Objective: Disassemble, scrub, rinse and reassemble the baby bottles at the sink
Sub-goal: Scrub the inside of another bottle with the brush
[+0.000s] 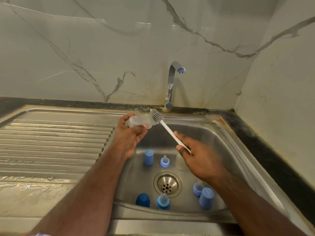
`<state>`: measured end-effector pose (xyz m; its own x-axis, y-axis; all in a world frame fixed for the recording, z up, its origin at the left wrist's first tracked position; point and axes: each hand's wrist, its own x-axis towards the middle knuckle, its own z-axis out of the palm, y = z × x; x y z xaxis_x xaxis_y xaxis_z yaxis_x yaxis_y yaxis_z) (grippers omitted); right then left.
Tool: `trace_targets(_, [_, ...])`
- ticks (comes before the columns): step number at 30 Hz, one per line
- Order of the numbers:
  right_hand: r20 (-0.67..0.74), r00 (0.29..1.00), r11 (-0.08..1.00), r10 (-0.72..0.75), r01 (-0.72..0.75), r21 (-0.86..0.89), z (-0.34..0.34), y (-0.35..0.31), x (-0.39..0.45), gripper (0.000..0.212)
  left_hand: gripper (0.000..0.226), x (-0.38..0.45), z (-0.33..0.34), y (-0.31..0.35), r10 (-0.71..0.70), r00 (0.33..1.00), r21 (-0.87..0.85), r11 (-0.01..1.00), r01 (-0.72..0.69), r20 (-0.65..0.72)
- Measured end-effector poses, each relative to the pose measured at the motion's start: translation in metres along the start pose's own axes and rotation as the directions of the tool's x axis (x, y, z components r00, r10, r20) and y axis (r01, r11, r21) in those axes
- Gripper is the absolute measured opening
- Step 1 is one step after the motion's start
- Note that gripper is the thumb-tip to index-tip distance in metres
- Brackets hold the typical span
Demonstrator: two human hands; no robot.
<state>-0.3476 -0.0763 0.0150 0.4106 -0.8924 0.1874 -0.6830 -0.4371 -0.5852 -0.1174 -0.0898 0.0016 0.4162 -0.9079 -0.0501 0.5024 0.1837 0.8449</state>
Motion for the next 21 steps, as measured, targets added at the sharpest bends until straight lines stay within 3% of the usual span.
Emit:
trace_targets(5, [-0.038, 0.999, 0.995, 0.011, -0.015, -0.096, 0.0031, -0.0026, 0.0065, 0.052, 0.054, -0.003, 0.0023, 0.0, -0.021, 0.997, 0.035, 0.999, 0.018, 0.076])
trace_targets(21, [-0.029, 0.999, 0.996, 0.023, -0.025, -0.082, 0.0024, 0.0021, 0.0046, 0.05, 0.059, -0.003, -0.0014, 0.0009, -0.039, 0.991, 0.098, 0.995, 0.026, 0.131])
